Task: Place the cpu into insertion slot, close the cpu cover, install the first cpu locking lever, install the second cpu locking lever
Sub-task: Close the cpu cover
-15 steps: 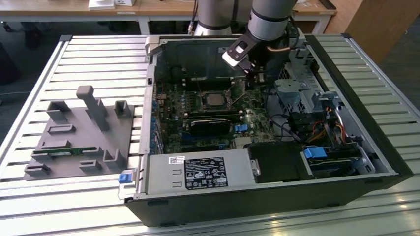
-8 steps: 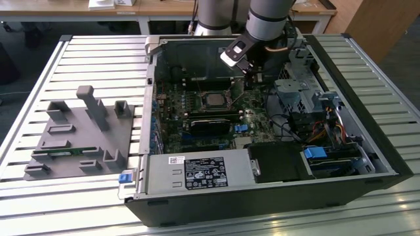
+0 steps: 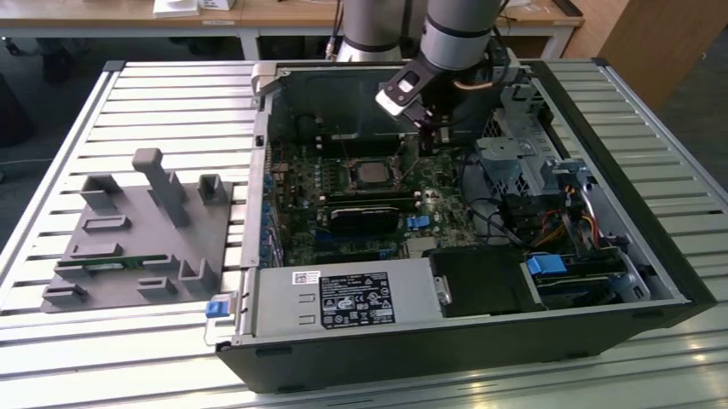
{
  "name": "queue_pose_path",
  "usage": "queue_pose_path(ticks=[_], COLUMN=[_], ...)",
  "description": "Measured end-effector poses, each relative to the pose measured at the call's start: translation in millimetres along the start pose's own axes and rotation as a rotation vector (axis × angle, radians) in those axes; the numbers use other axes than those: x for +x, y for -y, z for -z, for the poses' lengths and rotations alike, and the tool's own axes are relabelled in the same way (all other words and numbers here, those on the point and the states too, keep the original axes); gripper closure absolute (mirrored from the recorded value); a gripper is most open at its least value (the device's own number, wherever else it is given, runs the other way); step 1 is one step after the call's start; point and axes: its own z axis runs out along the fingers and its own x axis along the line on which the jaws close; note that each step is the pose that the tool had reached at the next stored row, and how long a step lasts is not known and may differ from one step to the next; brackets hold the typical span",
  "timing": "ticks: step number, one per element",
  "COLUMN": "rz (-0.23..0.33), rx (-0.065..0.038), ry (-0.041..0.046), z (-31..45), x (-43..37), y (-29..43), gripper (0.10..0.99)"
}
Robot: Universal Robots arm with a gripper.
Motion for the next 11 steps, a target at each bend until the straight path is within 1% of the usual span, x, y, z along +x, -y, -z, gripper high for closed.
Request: queue_pose_path(ticks=[9, 11], rz=[0.0, 0.0], rx=[0.0, 0.0], ry=[-0.0001, -0.0002], z=[-0.1, -0.3], x=[0.1, 0.2], y=[7.8, 13.0], gripper=[0.98, 0.98])
